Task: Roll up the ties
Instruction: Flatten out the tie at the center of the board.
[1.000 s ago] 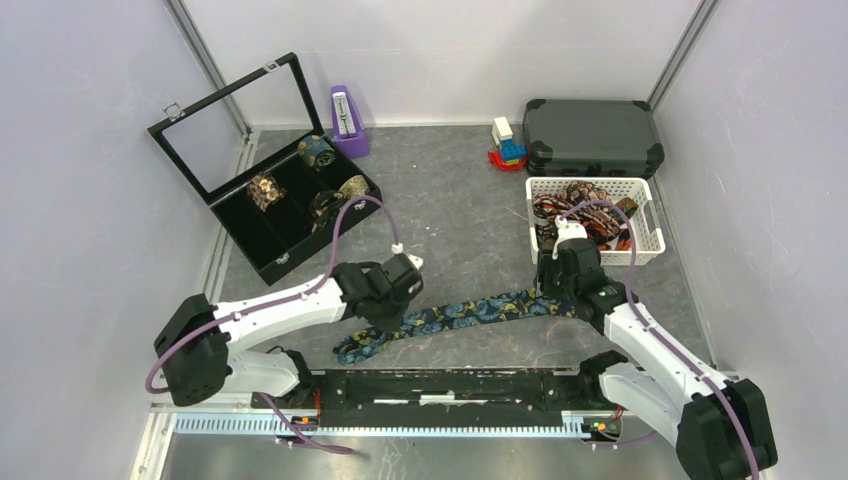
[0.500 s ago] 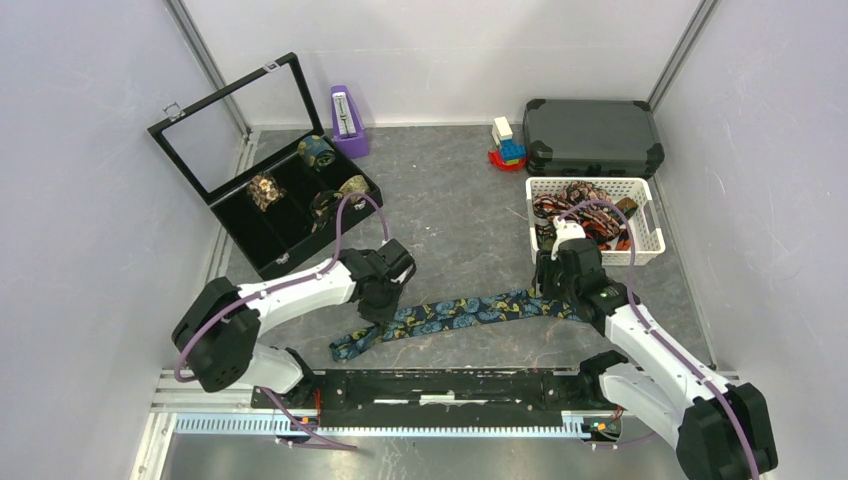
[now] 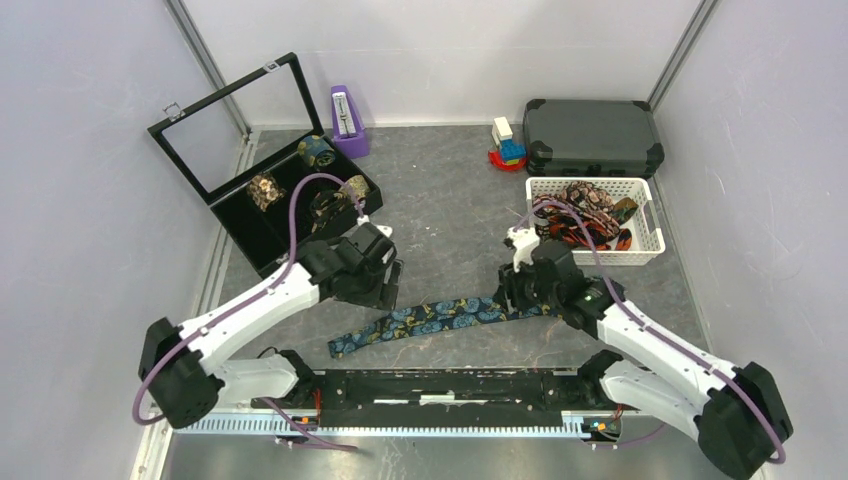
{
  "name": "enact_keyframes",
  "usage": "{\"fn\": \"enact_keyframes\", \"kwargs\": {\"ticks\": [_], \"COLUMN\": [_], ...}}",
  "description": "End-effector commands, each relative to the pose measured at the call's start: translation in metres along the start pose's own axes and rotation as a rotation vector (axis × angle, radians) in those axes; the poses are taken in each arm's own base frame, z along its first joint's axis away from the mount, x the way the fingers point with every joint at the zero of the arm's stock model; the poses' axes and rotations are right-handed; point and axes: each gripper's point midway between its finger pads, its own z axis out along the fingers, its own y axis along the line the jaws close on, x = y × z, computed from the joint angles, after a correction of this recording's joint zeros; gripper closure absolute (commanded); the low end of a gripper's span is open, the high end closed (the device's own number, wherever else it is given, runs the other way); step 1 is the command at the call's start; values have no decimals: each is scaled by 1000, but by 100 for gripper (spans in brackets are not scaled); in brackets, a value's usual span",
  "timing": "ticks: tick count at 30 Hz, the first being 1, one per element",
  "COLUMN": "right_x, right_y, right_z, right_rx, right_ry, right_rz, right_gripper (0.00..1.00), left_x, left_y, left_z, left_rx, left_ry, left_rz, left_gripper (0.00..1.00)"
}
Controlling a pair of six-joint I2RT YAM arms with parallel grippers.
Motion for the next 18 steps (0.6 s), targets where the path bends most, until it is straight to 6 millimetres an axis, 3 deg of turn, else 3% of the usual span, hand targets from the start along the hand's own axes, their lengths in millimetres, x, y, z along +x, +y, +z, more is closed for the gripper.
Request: {"fn": "enact_keyframes", "kwargs": {"ticks": [1,5,8,14,18], "right_x": [-20,-15,-16,-11,7], "right_y": [42,71,77,69,61], "right_z": [7,22,32,49,56], "right_rx": [-126,-197,-196,-139,-121], "right_ry": [-50,-21,-13,30,61], "right_rz": [-39,-66,-72,-53,-44], "right_gripper": [54,55,56,57,57], "left_x": [6,18,34,55,68], "left_y": [9,-12,-37,-73,-81], "left_z": [-30,-29,-19,-1,21], "left_rx": [-34,105,231,324,305], "left_ry": [-7,3,62,107,152], "left_rz": [-95,-113,-106,-74,-61], "left_gripper": [17,30,43,44,44]}}
